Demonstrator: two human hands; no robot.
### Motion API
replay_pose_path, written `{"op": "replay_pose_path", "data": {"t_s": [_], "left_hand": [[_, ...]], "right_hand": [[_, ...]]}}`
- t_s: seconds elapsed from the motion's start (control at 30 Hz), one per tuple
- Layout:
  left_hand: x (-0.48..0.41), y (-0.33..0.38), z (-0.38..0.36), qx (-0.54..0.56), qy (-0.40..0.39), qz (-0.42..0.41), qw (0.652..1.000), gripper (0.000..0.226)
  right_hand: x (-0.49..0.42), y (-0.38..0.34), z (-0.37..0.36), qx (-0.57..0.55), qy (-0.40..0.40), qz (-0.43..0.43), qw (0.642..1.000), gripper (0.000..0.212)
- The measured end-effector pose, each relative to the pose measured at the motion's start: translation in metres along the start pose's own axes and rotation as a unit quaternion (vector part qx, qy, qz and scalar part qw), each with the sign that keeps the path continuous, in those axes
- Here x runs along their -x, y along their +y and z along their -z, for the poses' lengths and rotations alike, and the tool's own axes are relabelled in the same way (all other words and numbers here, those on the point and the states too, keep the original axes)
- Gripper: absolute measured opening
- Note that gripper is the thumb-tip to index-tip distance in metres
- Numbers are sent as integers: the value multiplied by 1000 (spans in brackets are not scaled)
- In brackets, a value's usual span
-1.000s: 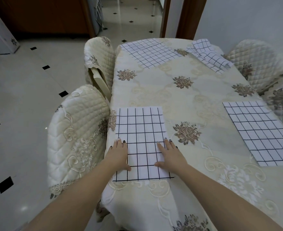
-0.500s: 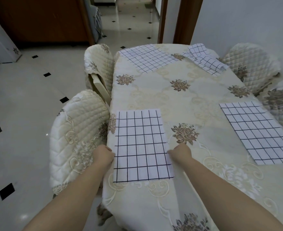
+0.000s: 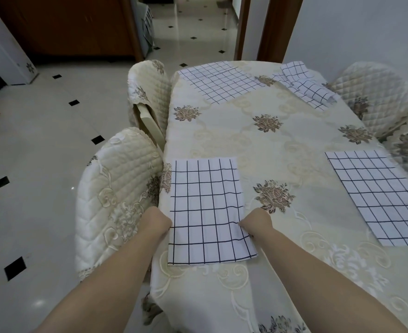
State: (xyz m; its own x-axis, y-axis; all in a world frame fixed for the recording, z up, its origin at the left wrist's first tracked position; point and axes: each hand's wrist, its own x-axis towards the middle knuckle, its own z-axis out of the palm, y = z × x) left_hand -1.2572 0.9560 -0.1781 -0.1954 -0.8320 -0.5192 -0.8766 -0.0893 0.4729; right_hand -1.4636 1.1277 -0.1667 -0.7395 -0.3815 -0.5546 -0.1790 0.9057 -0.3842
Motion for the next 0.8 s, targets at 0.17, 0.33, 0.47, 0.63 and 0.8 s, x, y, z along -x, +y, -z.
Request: {"op": "replay_pose_path", "data": {"t_s": [0.17,0.33,0.47,0.63,0.8], "left_hand": [[3,5,12,-14,8,-9,1000,9],[-6,-1,15,32,16,-19,999,12],[-11,-6,12,56,22,-36,998,14],[-6,-3,11,38,32,-46,998,14],[-6,1,13,26,18,-50,998,13]], "right_hand": [[-3,-6,-1,10,2,24,1000,36],[-5,-6,-1,-1,4,57,998,24],[-5,-5,-3,-13,7,60,998,32],[-7,-3,-3,-11,11,60,998,36],[-7,-4,-3,-3,16,59,998,38]]}}
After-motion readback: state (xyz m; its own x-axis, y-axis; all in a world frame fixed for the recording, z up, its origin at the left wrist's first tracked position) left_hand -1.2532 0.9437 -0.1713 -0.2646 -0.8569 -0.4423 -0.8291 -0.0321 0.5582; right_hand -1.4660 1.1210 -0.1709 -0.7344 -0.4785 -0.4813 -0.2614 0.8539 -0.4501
